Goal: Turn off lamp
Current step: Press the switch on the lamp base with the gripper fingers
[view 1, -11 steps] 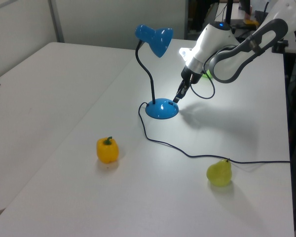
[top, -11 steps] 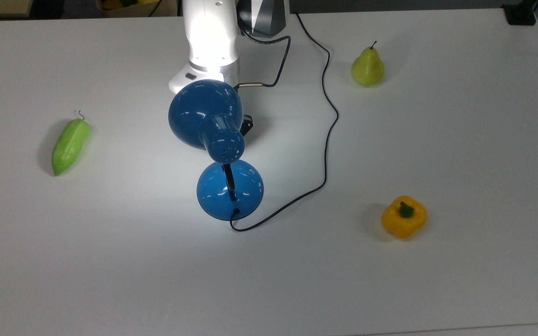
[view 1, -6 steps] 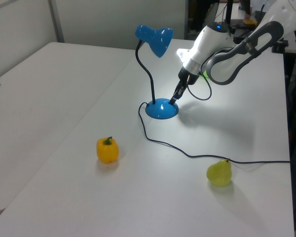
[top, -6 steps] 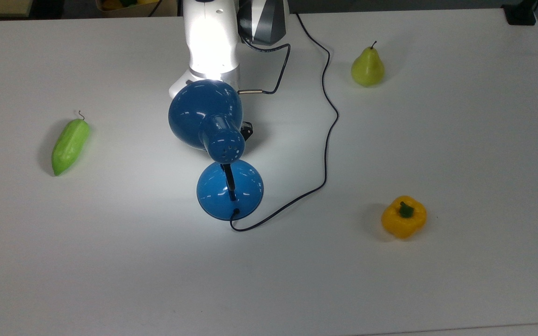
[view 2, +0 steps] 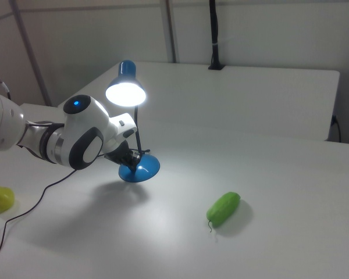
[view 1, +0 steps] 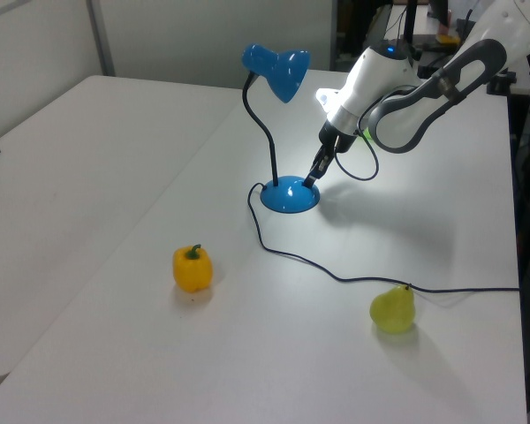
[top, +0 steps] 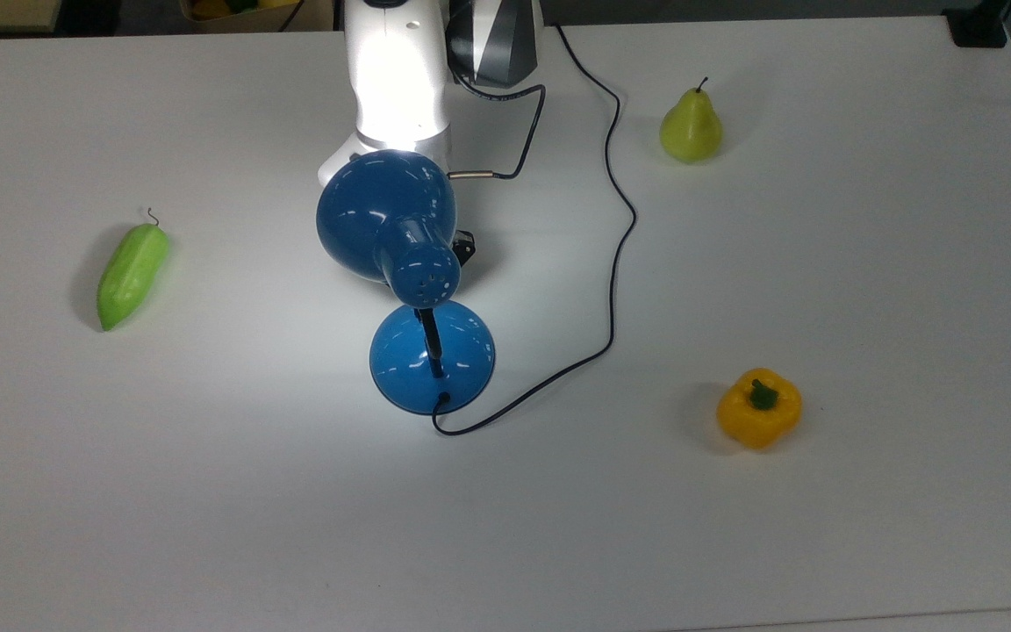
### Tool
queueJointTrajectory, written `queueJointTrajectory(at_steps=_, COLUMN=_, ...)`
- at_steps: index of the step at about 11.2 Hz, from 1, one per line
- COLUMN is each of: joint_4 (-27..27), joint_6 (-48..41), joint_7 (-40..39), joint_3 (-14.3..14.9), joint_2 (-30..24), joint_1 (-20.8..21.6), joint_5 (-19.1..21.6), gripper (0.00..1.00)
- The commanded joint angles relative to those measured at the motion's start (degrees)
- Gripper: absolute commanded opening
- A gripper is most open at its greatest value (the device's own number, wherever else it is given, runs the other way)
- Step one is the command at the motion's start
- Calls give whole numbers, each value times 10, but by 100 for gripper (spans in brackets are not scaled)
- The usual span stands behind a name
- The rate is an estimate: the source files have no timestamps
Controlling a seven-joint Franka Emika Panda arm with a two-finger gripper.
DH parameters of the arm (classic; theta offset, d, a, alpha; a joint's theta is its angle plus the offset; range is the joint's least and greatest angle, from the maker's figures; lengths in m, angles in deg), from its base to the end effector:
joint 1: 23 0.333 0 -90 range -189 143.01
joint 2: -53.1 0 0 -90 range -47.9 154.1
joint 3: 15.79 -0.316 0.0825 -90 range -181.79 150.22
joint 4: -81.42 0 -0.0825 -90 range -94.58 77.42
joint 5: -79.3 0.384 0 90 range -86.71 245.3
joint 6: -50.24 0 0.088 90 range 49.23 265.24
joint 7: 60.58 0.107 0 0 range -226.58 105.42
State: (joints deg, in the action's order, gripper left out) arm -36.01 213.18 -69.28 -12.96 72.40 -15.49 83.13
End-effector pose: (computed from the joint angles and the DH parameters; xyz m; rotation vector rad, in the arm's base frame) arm 0.6298 0.0496 0.3240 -3.0446 -0.2759 -0.7132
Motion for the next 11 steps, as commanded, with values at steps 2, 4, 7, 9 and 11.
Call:
queueJointTrajectory(at_steps=2, joint_4=-3, joint_6=11, joint_7=12, joint_3=1, joint_2=12, joint_1=0, joint_5=-9, gripper=0)
queueJointTrajectory(at_steps=4, joint_4=-20, joint_6=7, joint_7=10, joint_3=1, joint_2=7, joint_1=-3, joint_5=-16, gripper=0)
queueJointTrajectory(at_steps=7, joint_4=-24, joint_6=2, joint_7=11, joint_3=1, joint_2=-3, joint_1=-7, joint_5=-19, gripper=0)
queueJointTrajectory(at_steps=9, joint_4=-26, joint_6=-44, joint_7=12, joint_3=1, joint_2=-22, joint_1=-7, joint_5=-19, gripper=0)
queueJointTrajectory(at_steps=11, joint_4=-25, joint_6=-106, joint_7=12, joint_3=1, joint_2=-47, joint_1=-6, joint_5=-19, gripper=0)
